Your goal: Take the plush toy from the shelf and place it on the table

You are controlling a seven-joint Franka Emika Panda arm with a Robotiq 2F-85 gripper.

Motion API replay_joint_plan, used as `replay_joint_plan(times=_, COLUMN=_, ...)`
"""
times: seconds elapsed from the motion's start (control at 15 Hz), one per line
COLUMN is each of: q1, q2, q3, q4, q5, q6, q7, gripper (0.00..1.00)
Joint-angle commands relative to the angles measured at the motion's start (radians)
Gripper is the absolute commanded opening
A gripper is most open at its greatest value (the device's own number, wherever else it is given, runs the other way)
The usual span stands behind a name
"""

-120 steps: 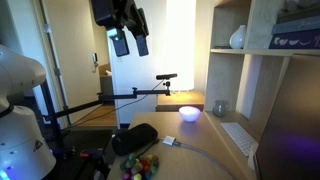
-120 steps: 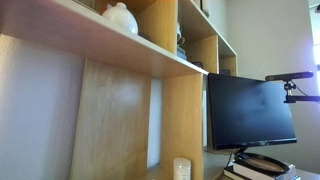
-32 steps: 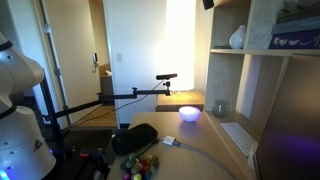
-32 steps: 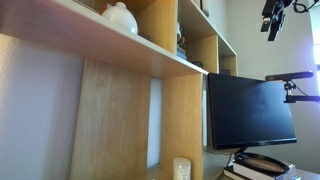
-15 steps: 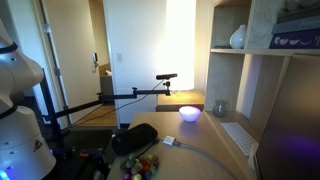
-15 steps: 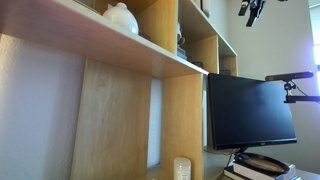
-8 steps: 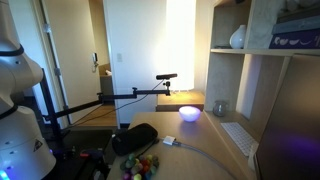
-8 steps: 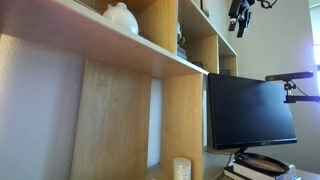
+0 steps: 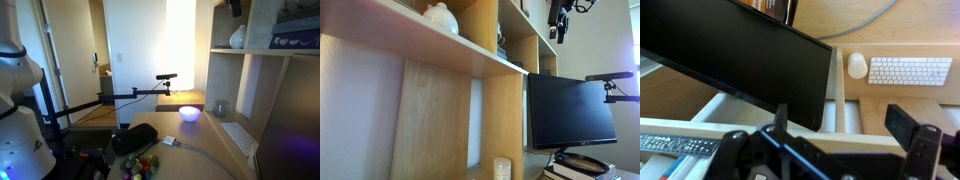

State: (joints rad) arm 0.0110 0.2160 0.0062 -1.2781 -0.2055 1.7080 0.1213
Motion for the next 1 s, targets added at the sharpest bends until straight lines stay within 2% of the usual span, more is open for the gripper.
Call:
replay_joint_plan(times=0.0, q1=0.001, q2=0.002, q3=0.000, q4=0.003, q5=-0.004, q6=-0.001, q7=0.000, gripper=1.00)
replay_joint_plan(times=0.53, q1=0.008, q2=0.008, q3=0.003, q4=0.000, q5=-0.011, q6=0.017, q7=0.004, gripper=1.00)
replay_joint_plan(times=0.93, q1=0.035, q2=0.006, q3=0.014, q4=-0.075, q5=-0.056, q6=0.262, q7=-0.008, gripper=1.00)
